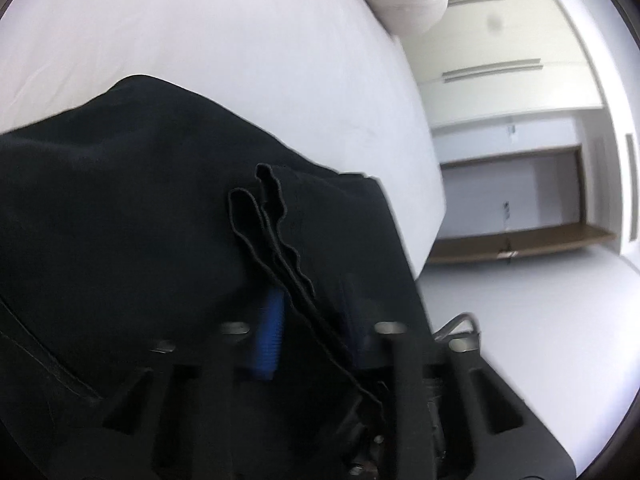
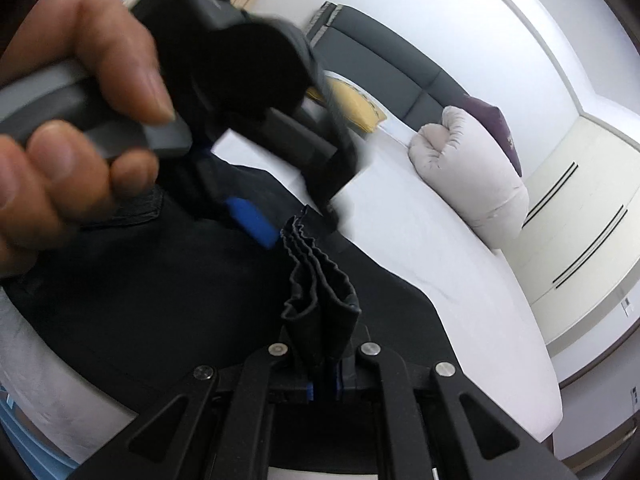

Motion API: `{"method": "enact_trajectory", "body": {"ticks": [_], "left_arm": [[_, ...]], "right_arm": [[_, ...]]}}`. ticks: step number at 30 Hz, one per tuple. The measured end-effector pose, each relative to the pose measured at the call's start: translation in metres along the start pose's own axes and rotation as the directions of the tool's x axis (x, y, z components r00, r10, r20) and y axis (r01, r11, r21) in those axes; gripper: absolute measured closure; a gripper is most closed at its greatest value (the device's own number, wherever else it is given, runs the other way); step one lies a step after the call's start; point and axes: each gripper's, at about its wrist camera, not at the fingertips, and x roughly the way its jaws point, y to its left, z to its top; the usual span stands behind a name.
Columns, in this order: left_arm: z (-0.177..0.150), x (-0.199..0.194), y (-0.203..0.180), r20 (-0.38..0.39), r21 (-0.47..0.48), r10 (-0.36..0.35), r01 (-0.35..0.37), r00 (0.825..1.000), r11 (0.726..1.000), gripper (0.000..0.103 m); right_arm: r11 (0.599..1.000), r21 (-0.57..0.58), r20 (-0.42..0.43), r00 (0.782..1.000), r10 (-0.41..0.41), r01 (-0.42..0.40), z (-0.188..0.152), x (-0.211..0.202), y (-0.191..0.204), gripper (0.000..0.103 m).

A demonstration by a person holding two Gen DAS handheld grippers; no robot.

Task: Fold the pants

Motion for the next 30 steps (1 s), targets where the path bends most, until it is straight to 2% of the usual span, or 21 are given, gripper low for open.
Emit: {"method": "enact_trajectory", "body": {"ticks": [1,4,9,13,20,24,25,26,27,29,30], "left_arm": [[0.0,-0.006,-0.001,0.01,0.03,0.014,-0.014,1.0,0.999,0.09],[-0.001,-0.025,-0.003,0.037,0.07,0.034,-0.037,0.999,0.997,0.095],[-0.009,-0.06,0.008,0.085,0.09,0.079,-0.086,0.993,0.992,0.096],[-0.016,-0.076,0.031,0.099,0.046,0.103,-0.108,0.99,0.993,0.096],[-0.03,-0.072,0.068,0.075,-0.003,0.138,-0.138,0.988,0.99,0.095],[-0.031,-0.065,0.072,0.067,-0.009,0.148,-0.148,0.987,0.989,0.093],[-0.033,-0.067,0.071,0.07,-0.005,0.168,-0.168,0.983,0.986,0.092],[-0.037,-0.066,0.072,0.075,-0.001,0.191,-0.192,0.979,0.981,0.092],[-0.039,-0.074,0.07,0.087,0.006,0.224,-0.226,0.971,0.974,0.092],[-0.047,-0.086,0.053,0.132,0.025,0.313,-0.319,0.941,0.947,0.092],[-0.049,-0.093,0.048,0.151,0.03,0.343,-0.351,0.927,0.936,0.092]], "right_arm": [[1.0,-0.009,0.004,1.0,0.005,-0.005,-0.001,-0.001,0.004,0.095],[0.999,-0.048,0.023,0.999,0.026,-0.025,0.007,-0.007,0.012,0.095],[0.989,-0.123,0.061,0.995,0.083,-0.075,0.023,-0.017,0.034,0.095],[0.979,-0.165,0.049,0.99,0.133,-0.123,0.027,-0.017,0.057,0.095],[0.96,-0.222,-0.018,0.985,0.174,-0.173,0.02,-0.003,0.091,0.094],[0.959,-0.219,-0.054,0.983,0.173,-0.181,0.019,0.003,0.101,0.092],[0.961,-0.207,-0.06,0.983,0.176,-0.185,0.02,0.001,0.101,0.087],[0.963,-0.187,-0.065,0.981,0.184,-0.193,0.022,-0.002,0.099,0.075],[0.966,-0.17,-0.068,0.98,0.187,-0.196,0.022,-0.003,0.091,0.067],[0.964,-0.137,-0.059,0.973,0.222,-0.228,0.023,-0.015,0.079,0.039],[0.959,-0.113,-0.055,0.965,0.257,-0.261,0.022,-0.022,0.072,0.035]]}}
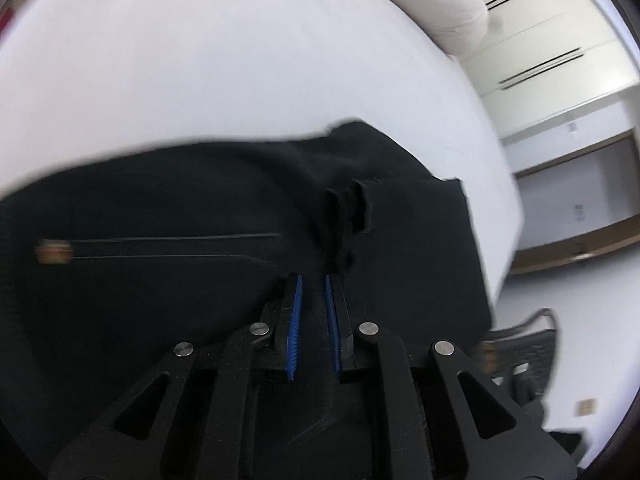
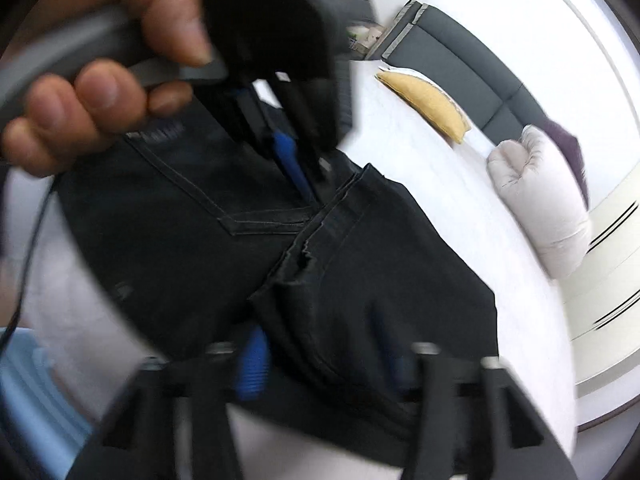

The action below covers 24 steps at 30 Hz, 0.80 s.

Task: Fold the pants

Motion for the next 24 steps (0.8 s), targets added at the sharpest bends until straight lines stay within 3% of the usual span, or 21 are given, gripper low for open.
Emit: {"method": "enact_trajectory", "body": {"ticks": [3,4,5,6,7,9,11,13,14,16,17,20,23,24], "left_arm": [[-0.004,-0.018,-0.016,0.051,0.049,0.019,-0.022,0.999,0.999,0.092],[-0.005,-0.019,-0.03,0.061,0.078,0.012,-0.017,0.998,0.997,0.092],[-0.006,-0.018,-0.045,0.068,0.113,-0.004,-0.004,0.998,0.994,0.092],[-0.009,-0.013,-0.06,0.064,0.159,-0.031,0.02,0.997,0.987,0.092],[-0.011,-0.006,-0.071,0.053,0.19,-0.048,0.037,0.997,0.981,0.092],[-0.017,0.016,-0.084,0.018,0.237,-0.035,0.03,0.999,0.971,0.092],[-0.027,0.04,-0.082,-0.039,0.212,-0.007,0.015,0.999,0.977,0.092],[-0.042,0.048,-0.078,-0.06,0.204,-0.017,0.029,0.998,0.979,0.092],[-0.047,0.048,-0.079,-0.05,0.215,-0.015,0.025,0.999,0.976,0.092],[-0.059,0.047,-0.083,-0.033,0.234,-0.014,0.022,0.999,0.972,0.092],[-0.064,0.048,-0.083,-0.032,0.236,-0.019,0.026,0.999,0.971,0.092],[-0.069,0.053,-0.087,-0.035,0.223,-0.033,0.04,0.999,0.974,0.092],[-0.071,0.057,-0.092,-0.036,0.236,-0.019,0.027,0.999,0.971,0.092],[-0.073,0.06,-0.097,-0.035,0.243,-0.016,0.024,0.999,0.97,0.092]], "right_arm": [[0.97,0.148,0.004,0.98,0.197,-0.195,-0.008,-0.02,-0.034,0.037],[0.939,0.226,0.005,0.964,0.266,-0.26,-0.013,-0.023,-0.053,0.048],[0.869,0.355,0.029,0.933,0.358,-0.345,-0.022,-0.022,-0.086,0.062],[0.811,0.432,0.054,0.909,0.413,-0.394,-0.028,-0.02,-0.106,0.068],[0.711,0.537,0.109,0.873,0.476,-0.455,-0.038,-0.014,-0.143,0.073],[0.594,0.61,0.211,0.831,0.515,-0.524,-0.053,-0.01,-0.18,0.073],[0.425,0.658,0.314,0.739,0.595,-0.622,-0.069,0.011,-0.22,0.073],[0.342,0.697,0.346,0.713,0.61,-0.631,-0.076,0.037,-0.245,0.073],[0.268,0.709,0.37,0.668,0.646,-0.652,-0.079,0.053,-0.251,0.073],[0.198,0.733,0.388,0.639,0.664,-0.651,-0.081,0.08,-0.256,0.073],[0.157,0.745,0.388,0.612,0.689,-0.648,-0.081,0.099,-0.256,0.073],[0.092,0.794,0.367,0.595,0.715,-0.6,-0.08,0.145,-0.265,0.074],[0.041,0.816,0.352,0.551,0.757,-0.577,-0.09,0.172,-0.253,0.092],[0.015,0.816,0.367,0.538,0.759,-0.578,-0.098,0.172,-0.258,0.092]]}}
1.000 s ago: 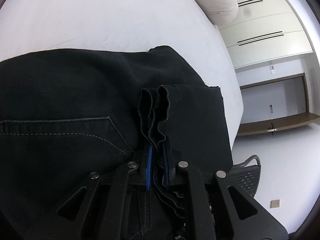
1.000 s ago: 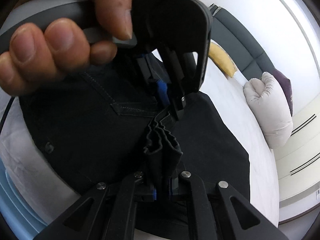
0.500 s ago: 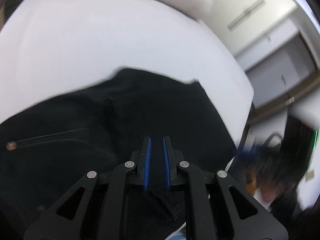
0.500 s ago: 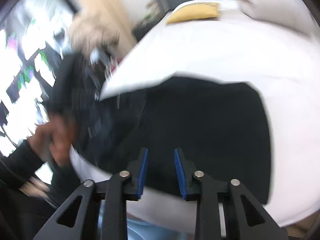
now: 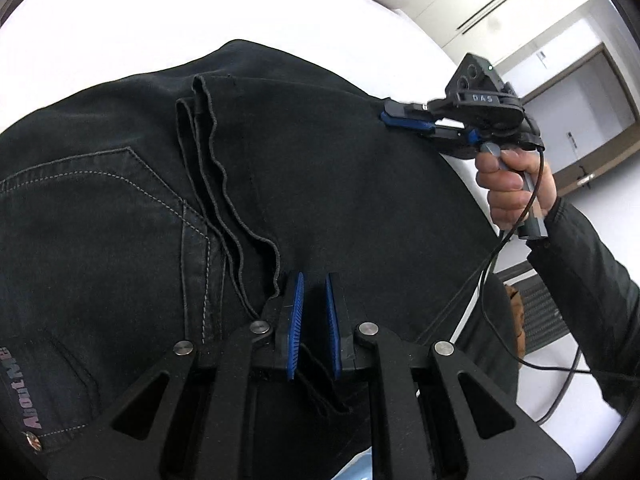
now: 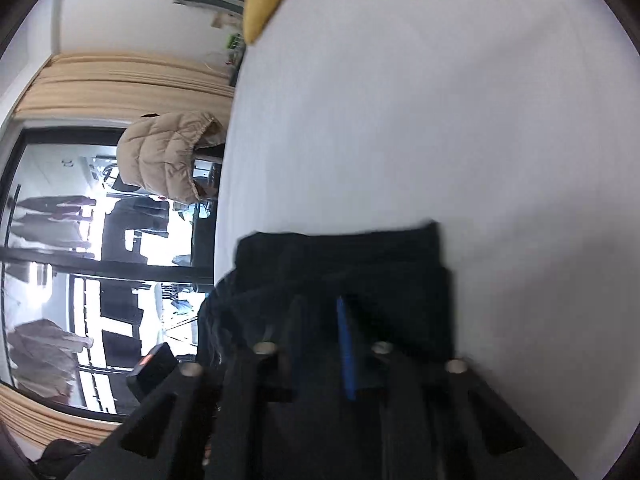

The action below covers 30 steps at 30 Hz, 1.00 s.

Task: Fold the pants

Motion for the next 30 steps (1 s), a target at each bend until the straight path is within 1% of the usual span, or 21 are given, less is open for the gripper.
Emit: {"method": "enact_trajectory", "body": {"ticks": [1,2,5,8,9,10,13,16,18,19,20,22,23,24,25,26,27,28,29,30], "left_arm": [[0.002,0.002,-0.002,0.002,0.0,-0.001,0.001,1.0,1.0,0.092],[0.004,0.002,-0.004,0.004,-0.003,-0.005,0.005,1.0,1.0,0.092],[0.001,0.002,0.006,0.008,-0.018,-0.023,0.023,1.0,1.0,0.092],[0.0,-0.001,0.006,0.01,-0.015,-0.022,0.022,1.0,1.0,0.092],[-0.002,-0.007,0.016,0.012,-0.013,-0.022,0.022,1.0,1.0,0.092],[-0.003,-0.013,0.026,0.014,-0.011,-0.022,0.022,1.0,1.0,0.092],[-0.01,-0.015,0.029,0.028,-0.003,-0.026,0.026,0.999,1.0,0.092],[-0.017,-0.017,0.027,0.053,0.016,-0.036,0.035,0.998,0.999,0.092],[-0.023,-0.019,0.029,0.077,0.025,-0.048,0.046,0.996,0.999,0.092],[-0.025,-0.021,0.03,0.093,0.026,-0.056,0.053,0.994,0.998,0.092],[-0.029,-0.023,0.029,0.101,0.025,-0.059,0.057,0.993,0.998,0.092],[-0.033,-0.037,0.028,0.112,0.003,-0.046,0.046,0.993,0.999,0.092],[-0.033,-0.051,0.03,0.121,-0.004,-0.035,0.036,0.992,0.999,0.092],[-0.037,-0.066,0.029,0.142,0.001,-0.016,0.016,0.99,1.0,0.092],[-0.04,-0.082,0.029,0.167,0.007,-0.006,0.005,0.986,1.0,0.092],[-0.048,-0.1,0.03,0.204,0.005,-0.001,0.0,0.979,1.0,0.092],[-0.058,-0.122,0.035,0.25,-0.014,-0.004,0.008,0.968,1.0,0.092],[-0.069,-0.141,0.043,0.288,-0.046,-0.002,0.016,0.958,0.999,0.091],[-0.078,-0.156,0.052,0.314,-0.086,0.014,0.014,0.949,0.996,0.087],[-0.089,-0.174,0.064,0.34,-0.14,0.039,0.009,0.94,0.99,0.084]], "right_arm": [[1.0,0.012,-0.001,1.0,0.024,-0.024,0.016,-0.009,-0.012,0.092],[0.999,0.016,0.0,0.999,0.047,-0.047,0.011,-0.015,-0.016,0.092],[0.997,0.009,-0.02,0.997,0.08,-0.08,-0.011,-0.025,-0.02,0.092],[0.997,-0.013,-0.06,0.995,0.077,-0.078,-0.04,-0.034,-0.019,0.091],[0.996,-0.021,-0.075,0.994,0.08,-0.082,-0.051,-0.037,-0.017,0.09],[0.997,-0.026,-0.085,0.994,0.075,-0.078,-0.059,-0.041,-0.018,0.09],[0.998,-0.027,-0.098,0.993,0.059,-0.061,-0.087,-0.045,-0.013,0.089],[0.999,-0.001,-0.057,0.997,0.049,-0.049,-0.104,-0.056,-0.02,0.09],[1.0,-0.005,-0.032,0.999,0.024,-0.024,-0.107,-0.055,-0.017,0.092],[1.0,-0.011,-0.02,1.0,-0.002,0.002,-0.108,-0.052,-0.016,0.096],[1.0,-0.014,-0.013,1.0,-0.021,0.021,-0.108,-0.051,-0.015,0.103],[0.999,0.004,-0.002,0.999,-0.052,0.052,-0.107,-0.049,-0.016,0.103],[0.998,0.009,0.001,0.998,-0.061,0.061,-0.106,-0.05,-0.015,0.103],[0.996,-0.001,0.006,0.996,-0.091,0.091,-0.106,-0.051,-0.011,0.103],[0.992,-0.026,0.022,0.992,-0.126,0.127,-0.106,-0.053,-0.002,0.09],[0.987,-0.054,0.053,0.988,-0.148,0.151,-0.108,-0.056,0.011,0.06],[0.989,-0.059,0.097,0.986,-0.133,0.139,-0.112,-0.062,0.018,0.044],[0.994,-0.05,0.153,0.984,-0.092,0.101,-0.115,-0.066,0.026,0.022],[0.998,-0.044,0.212,0.976,-0.044,0.054,-0.119,-0.068,0.035,0.018],[0.998,-0.055,0.253,0.968,0.005,0.009,-0.122,-0.065,0.044,0.018]]}}
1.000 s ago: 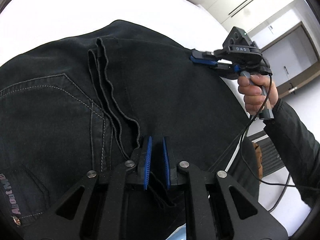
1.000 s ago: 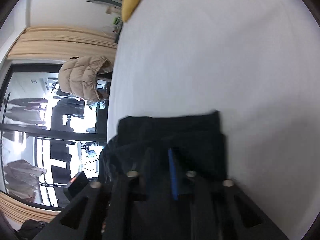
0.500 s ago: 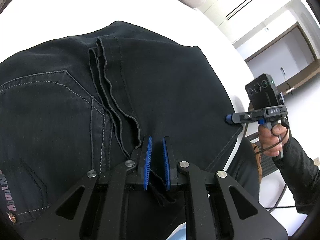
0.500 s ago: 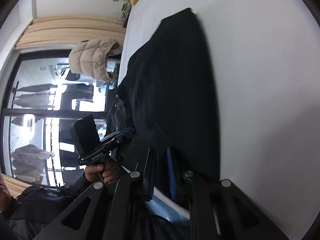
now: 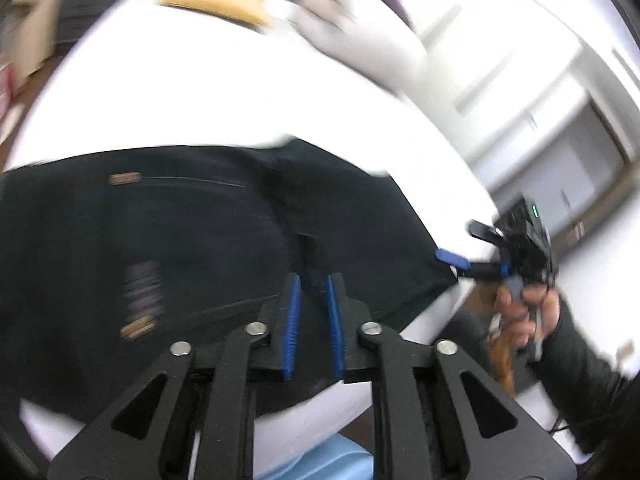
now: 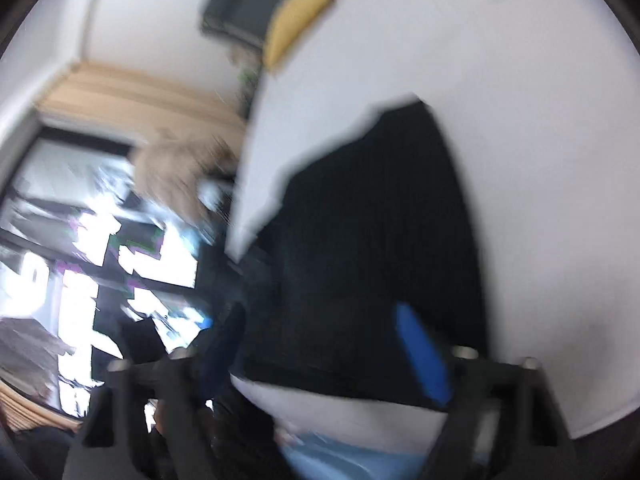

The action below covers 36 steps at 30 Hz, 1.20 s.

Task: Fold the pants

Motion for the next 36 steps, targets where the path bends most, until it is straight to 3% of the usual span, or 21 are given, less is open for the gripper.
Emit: {"method": "enact_trajectory", "body": {"ticks": [1,4,5,7,9,11,13,16,19,20,22,23,28,31,33,35,36], "left_arm": [[-0.003,-0.016,0.011,0.024,-0.041,0.012,-0.011,1.0,0.999,0.074],[-0.021,-0.079,0.053,0.174,-0.216,0.074,-0.036,0.982,0.976,0.013],[-0.031,-0.1,0.067,0.228,-0.288,0.107,-0.038,0.968,0.957,0.006],[-0.048,-0.129,0.092,0.278,-0.411,0.141,-0.014,0.95,0.911,0.006],[-0.062,-0.14,0.112,0.276,-0.498,0.146,0.012,0.95,0.867,0.006],[-0.073,-0.138,0.128,0.265,-0.556,0.119,0.051,0.957,0.829,0.006],[-0.08,-0.124,0.142,0.243,-0.628,0.052,0.117,0.969,0.769,0.006],[-0.085,-0.104,0.155,0.231,-0.68,-0.007,0.167,0.973,0.714,0.007],[-0.089,-0.094,0.169,0.256,-0.71,-0.026,0.206,0.966,0.674,0.007],[-0.09,-0.09,0.175,0.248,-0.72,-0.017,0.196,0.969,0.666,0.008],[-0.102,-0.081,0.185,0.266,-0.754,-0.027,0.225,0.964,0.617,0.008],[-0.103,-0.079,0.19,0.277,-0.759,-0.033,0.24,0.96,0.605,0.008],[-0.101,-0.065,0.187,0.289,-0.754,-0.035,0.251,0.957,0.607,0.008],[-0.1,-0.066,0.192,0.321,-0.766,-0.045,0.287,0.946,0.575,0.01],[-0.1,-0.067,0.194,0.334,-0.773,-0.043,0.299,0.942,0.56,0.022],[-0.096,-0.058,0.197,0.332,-0.782,-0.043,0.301,0.942,0.546,0.044],[-0.095,-0.057,0.198,0.33,-0.786,-0.043,0.3,0.943,0.541,0.048]], "right_arm": [[0.999,-0.004,0.014,0.999,0.039,-0.039,-0.003,0.006,0.008,0.018],[0.99,0.013,-0.021,0.99,0.137,-0.137,-0.013,0.042,0.031,0.02],[0.986,0.014,-0.036,0.985,0.167,-0.166,-0.015,0.057,0.038,0.022],[0.977,0.014,-0.057,0.975,0.215,-0.215,-0.019,0.079,0.05,0.024],[0.969,0.018,-0.084,0.965,0.248,-0.248,-0.02,0.102,0.061,0.026],[0.967,0.011,-0.112,0.96,0.256,-0.256,-0.02,0.121,0.07,0.033],[0.965,0.007,-0.135,0.956,0.261,-0.263,-0.018,0.138,0.079,0.038],[0.965,-0.006,-0.15,0.955,0.257,-0.261,-0.014,0.148,0.089,0.049],[0.966,-0.018,-0.158,0.955,0.252,-0.258,-0.014,0.148,0.091,0.063],[0.965,-0.016,-0.158,0.954,0.255,-0.261,-0.013,0.144,0.089,0.064],[0.962,-0.001,-0.15,0.951,0.269,-0.272,-0.012,0.141,0.084,0.064],[0.962,0.009,-0.144,0.951,0.273,-0.275,-0.011,0.139,0.081,0.064],[0.961,0.041,-0.16,0.948,0.275,-0.272,-0.006,0.143,0.073,0.064],[0.967,0.038,-0.189,0.948,0.255,-0.253,-0.003,0.152,0.075,0.064],[0.971,0.026,-0.206,0.949,0.24,-0.24,-0.001,0.156,0.08,0.064],[0.973,0.01,-0.223,0.948,0.228,-0.231,0.001,0.161,0.086,0.064],[0.975,0.001,-0.233,0.948,0.214,-0.22,0.002,0.163,0.088,0.064]]}}
